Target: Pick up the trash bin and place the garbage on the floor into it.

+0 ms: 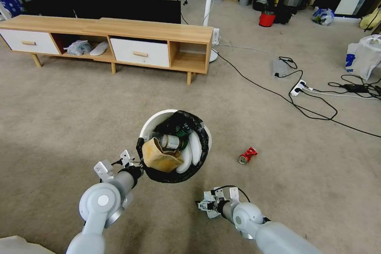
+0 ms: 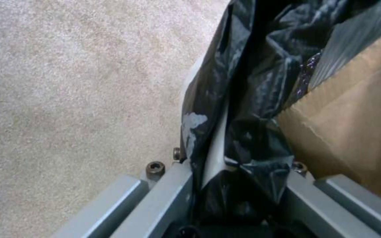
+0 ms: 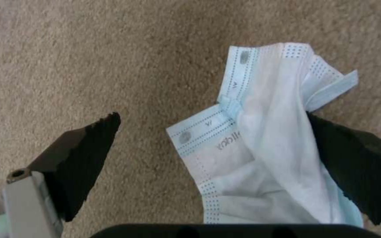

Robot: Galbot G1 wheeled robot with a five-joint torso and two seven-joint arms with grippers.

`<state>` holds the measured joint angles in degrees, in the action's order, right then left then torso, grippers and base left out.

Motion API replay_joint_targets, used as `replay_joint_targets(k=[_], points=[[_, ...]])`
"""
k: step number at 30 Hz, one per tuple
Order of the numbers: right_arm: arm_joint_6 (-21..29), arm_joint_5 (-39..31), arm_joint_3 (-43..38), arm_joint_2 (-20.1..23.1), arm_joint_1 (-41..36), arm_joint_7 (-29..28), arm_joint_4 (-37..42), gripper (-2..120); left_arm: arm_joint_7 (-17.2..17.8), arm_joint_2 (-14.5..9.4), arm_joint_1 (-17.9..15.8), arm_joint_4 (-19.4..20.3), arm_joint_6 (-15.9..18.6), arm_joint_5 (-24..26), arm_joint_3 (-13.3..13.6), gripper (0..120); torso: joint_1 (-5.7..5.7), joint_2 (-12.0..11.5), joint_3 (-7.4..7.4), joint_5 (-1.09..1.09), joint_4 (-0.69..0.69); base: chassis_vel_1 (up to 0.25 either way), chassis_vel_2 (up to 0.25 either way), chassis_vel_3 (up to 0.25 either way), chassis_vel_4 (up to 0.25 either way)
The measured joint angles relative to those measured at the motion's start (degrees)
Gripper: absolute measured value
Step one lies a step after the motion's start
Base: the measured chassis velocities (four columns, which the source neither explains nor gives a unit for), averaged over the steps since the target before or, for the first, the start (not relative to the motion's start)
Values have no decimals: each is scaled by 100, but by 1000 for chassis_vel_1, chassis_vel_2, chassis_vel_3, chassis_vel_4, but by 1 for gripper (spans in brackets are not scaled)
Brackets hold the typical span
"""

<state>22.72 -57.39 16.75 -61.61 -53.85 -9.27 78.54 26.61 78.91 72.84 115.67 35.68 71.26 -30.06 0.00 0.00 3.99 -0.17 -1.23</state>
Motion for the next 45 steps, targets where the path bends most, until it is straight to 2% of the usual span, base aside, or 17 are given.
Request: replay_joint_targets(k=[4, 6, 7, 9, 10, 12, 13, 15, 19, 21, 22, 25, 29, 30, 31, 33, 45], points=[[1, 2, -13, 27, -22, -22, 12, 99, 0, 21, -9, -4, -3, -5, 23, 0, 0, 0, 0, 2, 0, 0, 0, 0, 0], [12, 17, -45, 92, -58, -55, 63, 92, -1, 47, -17, -11, -4, -27, 50, 0, 0, 0, 0, 2, 0, 0, 0, 0, 0], [12, 17, -45, 92, -58, -55, 63, 92, -1, 47, -17, -11, -4, -27, 50, 0, 0, 0, 0, 2, 0, 0, 0, 0, 0], [20, 39, -91, 147, -97, -95, 99, 82, -1, 60, -20, -13, -6, -45, 70, 0, 0, 0, -1, 2, 1, 0, 0, 0, 0], [20, 39, -91, 147, -97, -95, 99, 82, -1, 60, -20, -13, -6, -45, 70, 0, 0, 0, -1, 2, 1, 0, 0, 0, 0], [22, 66, -139, 204, -149, -134, 140, 71, 2, 72, -22, -13, -7, -59, 79, 0, 0, 0, -1, 3, 1, 0, 0, 0, 0], [22, 66, -139, 204, -149, -134, 140, 71, 2, 72, -22, -13, -7, -59, 79, 0, 0, 0, -1, 3, 1, 0, 0, 0, 0], [22, 93, -169, 235, -184, -149, 154, 61, 4, 88, -18, -12, -7, -70, 82, 0, 0, 0, 0, 1, -1, 0, 0, 0, 0], [21, 115, -192, 246, -207, -173, 157, 51, 7, 111, -2, 2, -7, -82, 83, 0, 0, 0, 0, 1, -1, 0, 0, 0, 0], [21, 134, -212, 239, -217, -191, 141, 39, 9, 130, 25, 26, -7, -94, 83, 0, 0, 0, 0, 0, -2, 0, 0, 0, 0], [21, 134, -212, 239, -217, -191, 141, 39, 9, 130, 25, 26, -7, -94, 83, 0, 0, 0, 0, 0, -2, 0, 0, 0, 0], [21, 151, -234, 200, -211, -204, 94, 23, 11, 138, 66, 59, -7, -103, 74, 0, 0, 0, 0, 0, -1, 0, 0, 0, 0], [20, 155, -247, 178, -209, -213, 69, 15, 14, 141, 84, 79, -7, -106, 66, 0, 0, 0, 0, -1, -2, 0, 0, 0, 0], [20, 155, -254, 163, -209, -214, 59, 8, 17, 140, 101, 93, -6, -107, 63, 0, 0, 0, 0, 1, 0, 0, 0, 0, 0], [20, 155, -254, 163, -209, -214, 59, 8, 17, 140, 101, 93, -6, -107, 63, 0, 0, 0, 0, 1, 0, 0, 0, 0, 0], [11, 156, -271, 149, -211, -214, 55, 0, 18, 140, 113, 106, -4, -111, 60, 0, 0, 0, 0, 1, 0, 0, 0, 0, 0], [-26, 65, -376, 310, -222, -375, 265, 0, 23, 163, 155, 141, 11, -140, 119, 0, 0, 0, 0, 2, 0, 0, 0, 0, 0]])
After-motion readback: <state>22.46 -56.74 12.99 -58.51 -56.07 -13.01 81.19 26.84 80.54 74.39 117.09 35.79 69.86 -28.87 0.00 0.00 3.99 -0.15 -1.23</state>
